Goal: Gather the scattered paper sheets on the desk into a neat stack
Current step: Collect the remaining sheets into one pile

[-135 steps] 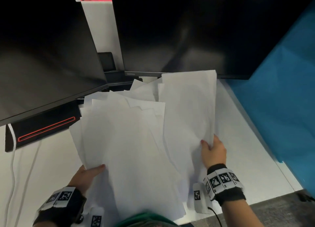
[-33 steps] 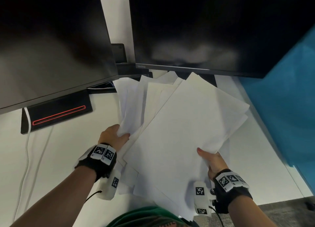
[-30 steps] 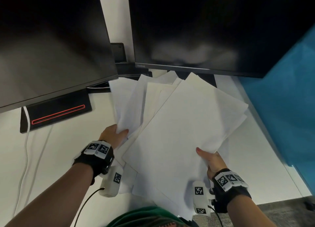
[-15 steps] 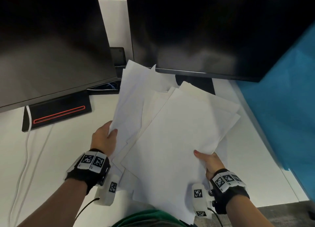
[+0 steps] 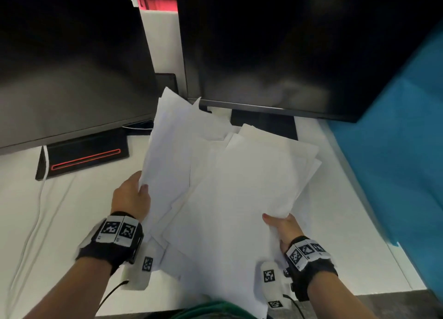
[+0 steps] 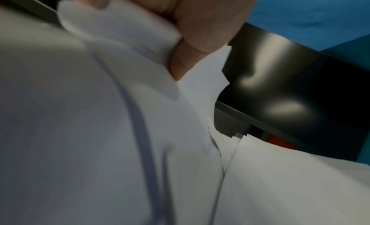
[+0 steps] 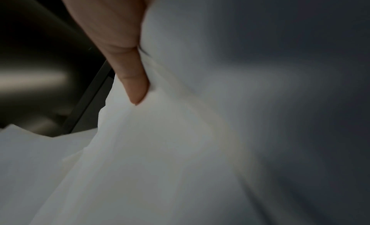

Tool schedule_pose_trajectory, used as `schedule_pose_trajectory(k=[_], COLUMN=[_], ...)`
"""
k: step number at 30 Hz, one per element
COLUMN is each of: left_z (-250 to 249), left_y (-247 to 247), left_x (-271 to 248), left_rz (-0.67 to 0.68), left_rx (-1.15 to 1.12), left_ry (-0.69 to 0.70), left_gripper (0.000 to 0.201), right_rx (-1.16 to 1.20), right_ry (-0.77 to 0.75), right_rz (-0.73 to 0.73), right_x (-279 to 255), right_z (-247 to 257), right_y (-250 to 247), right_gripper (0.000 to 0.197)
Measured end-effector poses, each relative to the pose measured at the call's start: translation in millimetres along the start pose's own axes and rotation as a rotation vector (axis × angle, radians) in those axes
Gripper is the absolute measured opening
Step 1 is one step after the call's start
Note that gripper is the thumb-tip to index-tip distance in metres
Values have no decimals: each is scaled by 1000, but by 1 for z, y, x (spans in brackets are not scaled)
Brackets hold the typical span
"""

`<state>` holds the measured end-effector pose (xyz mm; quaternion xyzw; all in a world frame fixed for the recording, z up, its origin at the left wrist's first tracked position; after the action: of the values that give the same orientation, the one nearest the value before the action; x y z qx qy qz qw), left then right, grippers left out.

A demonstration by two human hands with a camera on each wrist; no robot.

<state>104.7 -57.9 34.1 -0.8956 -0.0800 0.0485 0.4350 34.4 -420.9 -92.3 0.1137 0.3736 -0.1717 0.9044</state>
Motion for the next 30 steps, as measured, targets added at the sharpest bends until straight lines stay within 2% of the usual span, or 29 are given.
schedule_pose_trajectory(k=[5, 10, 19, 22, 25, 27, 30], left_z=[-9, -20, -49, -59, -58, -52, -24], left_y=[-47, -82, -149, -152, -139, -118, -61], left_x=[-12, -21, -39, -45, -48, -48, -45], left_rz=[-197, -302, -503, -501, -471, -412, -267], left_rx=[-50, -58, -54, -131, -259, -334, -431], left_ry=[45, 70, 236, 261, 223, 162, 26], left_gripper=[30, 30, 27, 25, 16, 16, 21], right_rx=[-61, -97, -95, -89, -104, -110, -116], right_ry=[-5, 7, 13, 18, 20, 26, 34], right_rz=[-47, -91, -83, -72, -74, -73, -72], right_x=[3, 10, 11, 9, 8, 6, 1], right_z=[4, 3, 2, 2, 2, 2, 2], right_y=[-5, -12, -12, -11, -11, -10, -11], right_gripper=[29, 35, 39, 39, 39, 38, 33])
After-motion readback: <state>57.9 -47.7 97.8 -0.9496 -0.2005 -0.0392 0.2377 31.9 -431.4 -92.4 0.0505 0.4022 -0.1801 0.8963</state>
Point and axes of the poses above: each hand's wrist, its own x-axis towards the middle knuckle, its own y-axis out of the palm, z = x × y, the point moved 10 cm from there along x, towards the middle knuckle, and after that the axes turned 9 degrees about y, right-handed, at the moved point
